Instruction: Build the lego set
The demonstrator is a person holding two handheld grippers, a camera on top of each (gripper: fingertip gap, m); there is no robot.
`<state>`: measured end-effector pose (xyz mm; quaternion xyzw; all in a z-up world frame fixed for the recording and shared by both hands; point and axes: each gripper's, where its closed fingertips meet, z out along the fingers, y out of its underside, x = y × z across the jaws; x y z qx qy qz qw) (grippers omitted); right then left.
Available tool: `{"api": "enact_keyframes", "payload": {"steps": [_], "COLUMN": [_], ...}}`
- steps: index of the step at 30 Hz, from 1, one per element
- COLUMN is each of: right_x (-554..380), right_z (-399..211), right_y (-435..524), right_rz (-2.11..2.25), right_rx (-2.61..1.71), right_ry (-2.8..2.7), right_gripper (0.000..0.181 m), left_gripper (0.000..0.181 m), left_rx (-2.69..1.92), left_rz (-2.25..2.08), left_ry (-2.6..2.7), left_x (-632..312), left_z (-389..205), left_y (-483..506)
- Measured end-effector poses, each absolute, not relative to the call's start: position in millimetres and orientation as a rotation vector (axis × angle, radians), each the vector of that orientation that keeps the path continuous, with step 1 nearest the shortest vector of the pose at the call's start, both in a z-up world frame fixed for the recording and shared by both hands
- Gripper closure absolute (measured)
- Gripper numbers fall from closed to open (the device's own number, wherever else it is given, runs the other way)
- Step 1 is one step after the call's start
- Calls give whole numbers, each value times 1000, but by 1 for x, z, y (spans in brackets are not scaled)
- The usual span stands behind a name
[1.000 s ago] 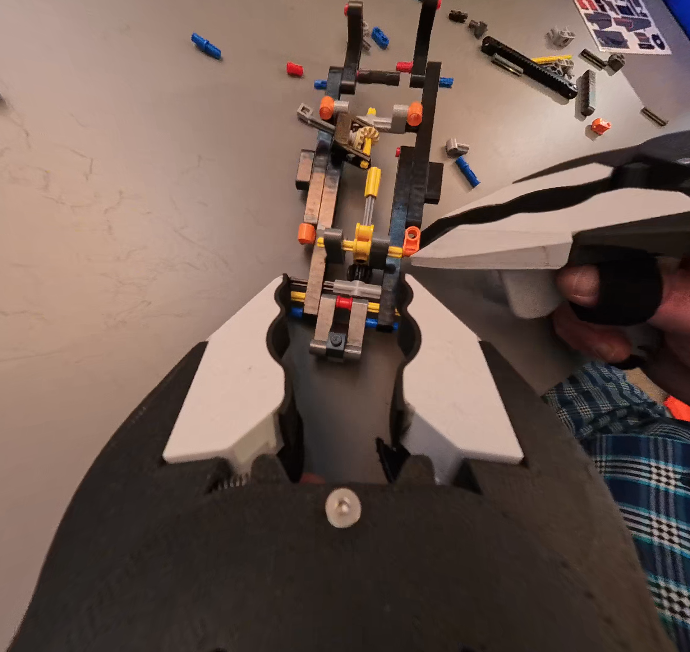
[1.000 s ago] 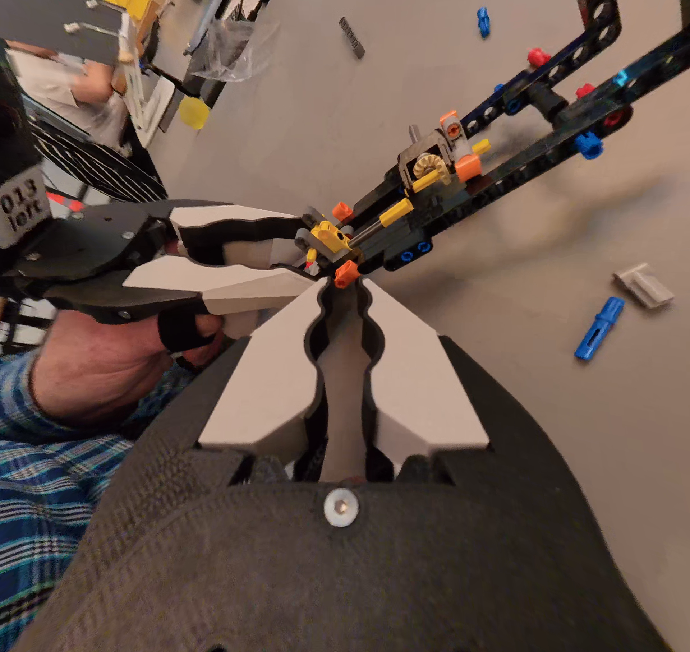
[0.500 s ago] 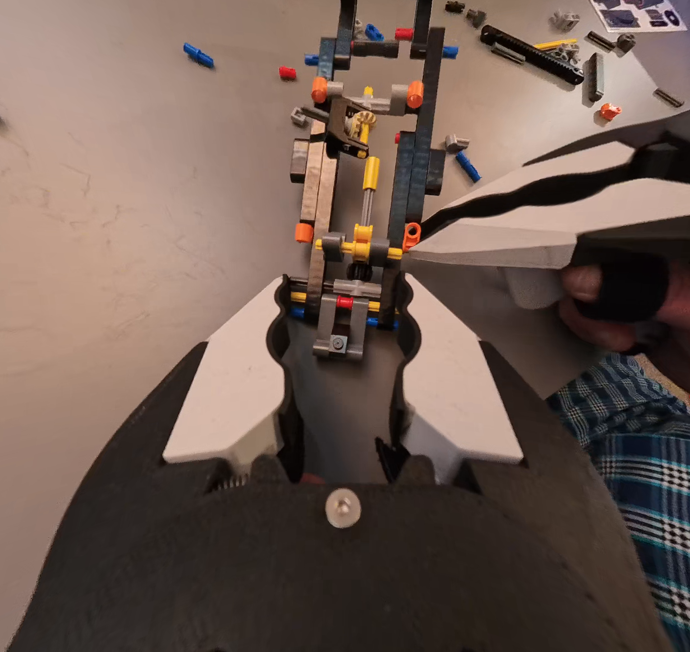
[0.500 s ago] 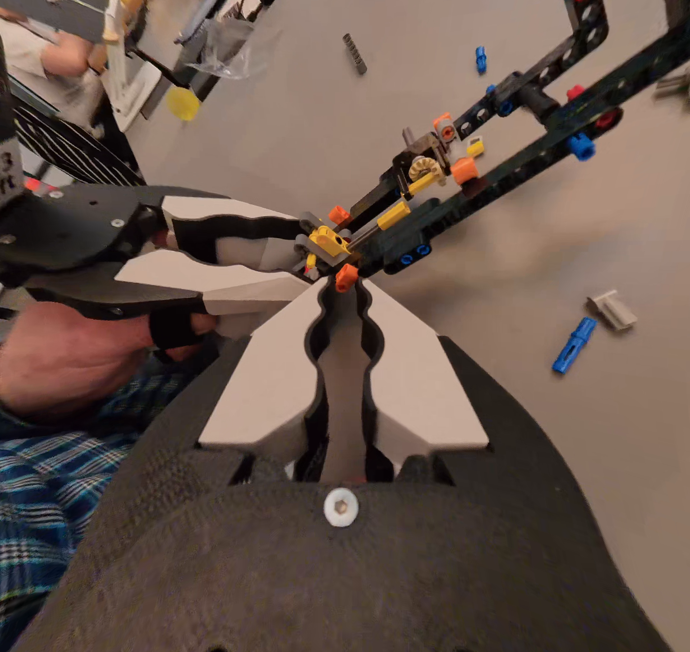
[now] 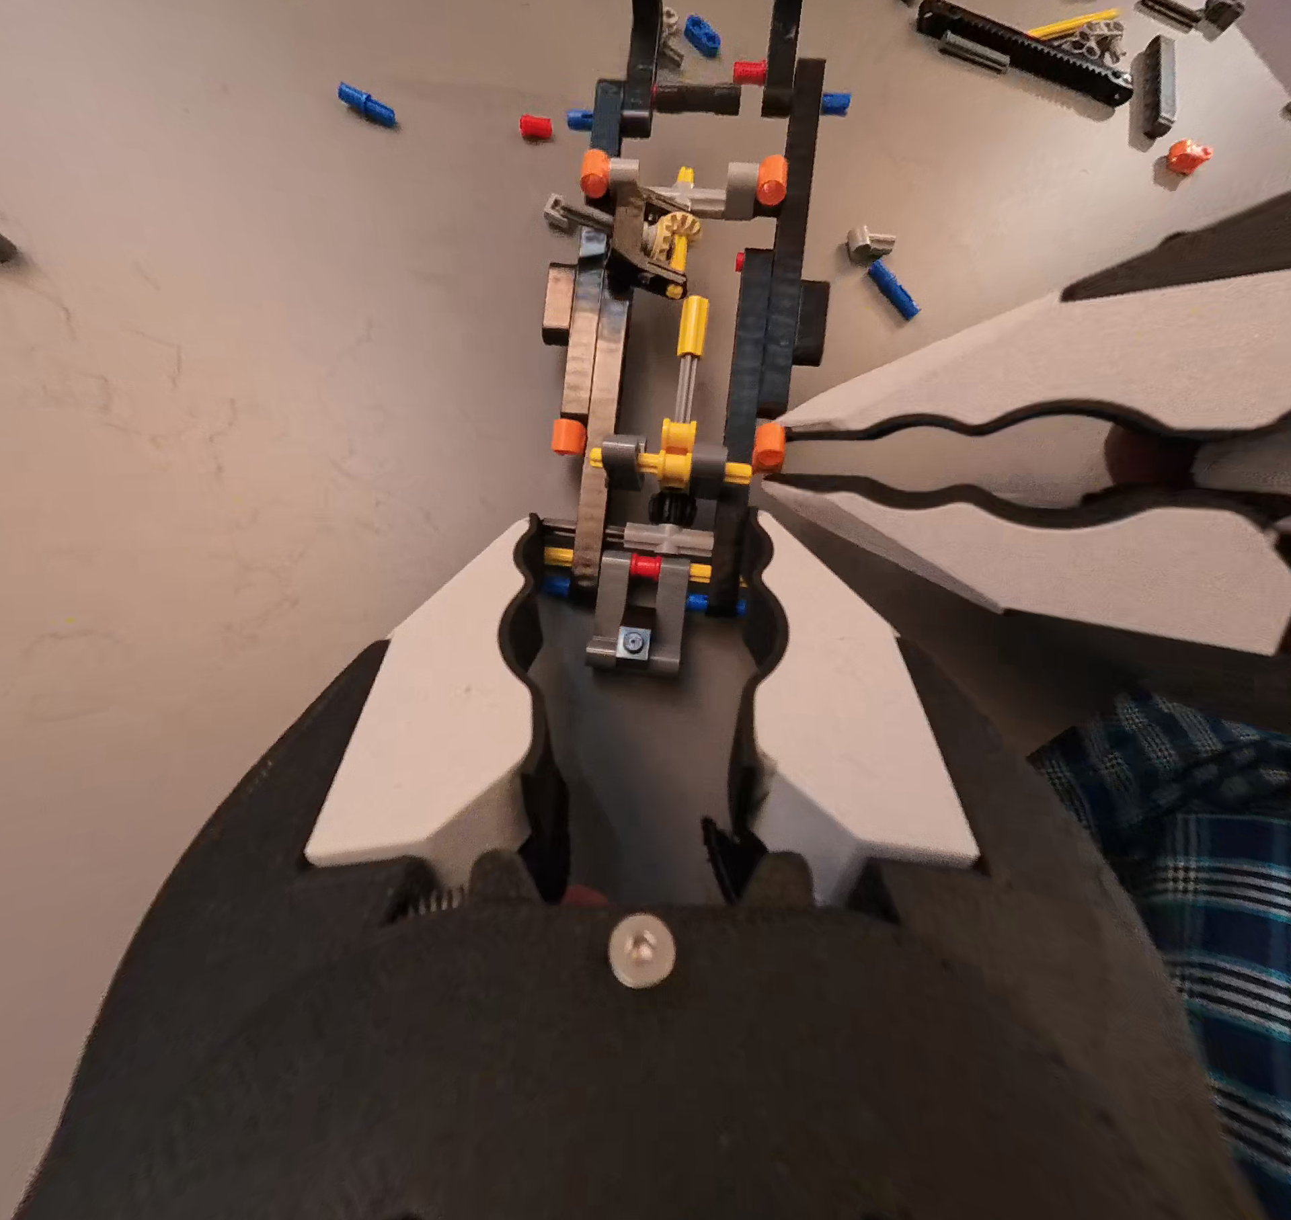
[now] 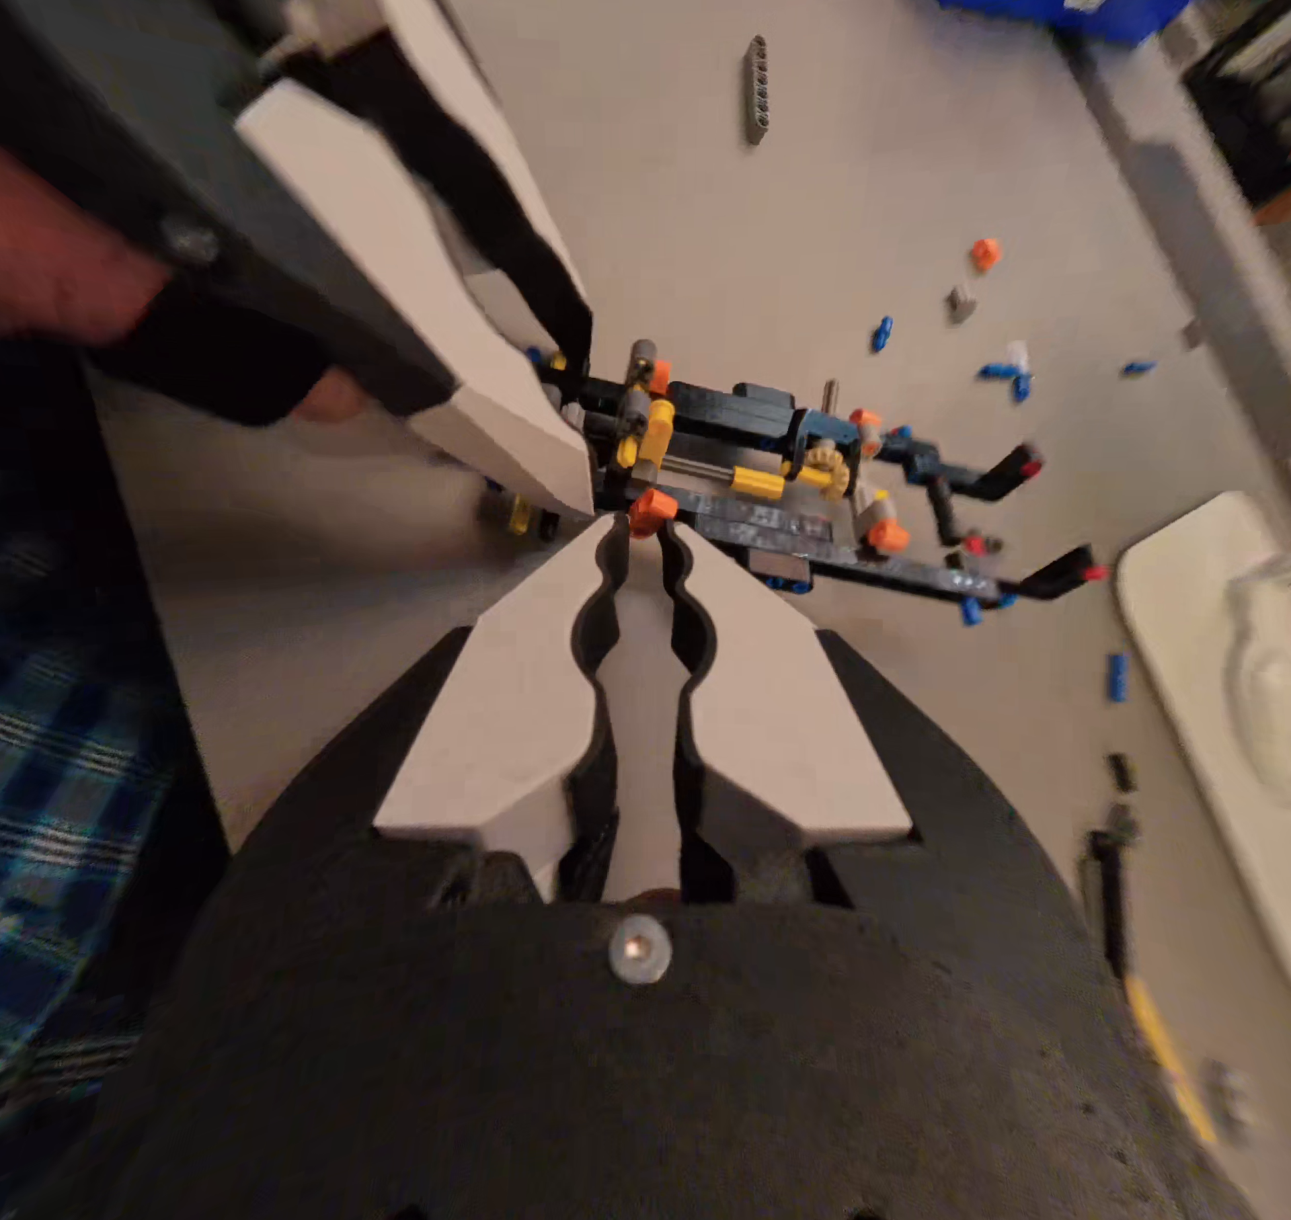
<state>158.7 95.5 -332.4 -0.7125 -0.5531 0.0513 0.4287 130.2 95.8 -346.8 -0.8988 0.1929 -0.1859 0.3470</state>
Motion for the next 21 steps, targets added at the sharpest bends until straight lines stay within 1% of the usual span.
{"api": "enact_keyframes", "payload": {"steps": [2,6,9,12,18,21], "right_x": [159,158,161,165,171,181], "right_z": [-333,-333,-338,-343,-331,-329], "right_y": [96,95,95,96,89,86], "right_rz": [59,53,185,202,311,376], "right_rx": [-1715,-1681,-1786,-1833,-1857,-1920], "right_ry": [-1439,-1454,-1393,-1393,-1352,-1306], "right_gripper": [174,174,172,171,164,165], "left_gripper": [127,126,127,127,124,123], "left_rx": [-2332,-2333,-2331,-2334,-2329,-2348], "left_rz": [-483,-478,-485,-488,-515,-543], "left_ry": [499,500,502,527,571,590], "left_x": [130,130,130,132,131,129], "left_z": [-347,-347,-347,-347,-344,-345], "left_y": [96,96,96,94,89,83]}}
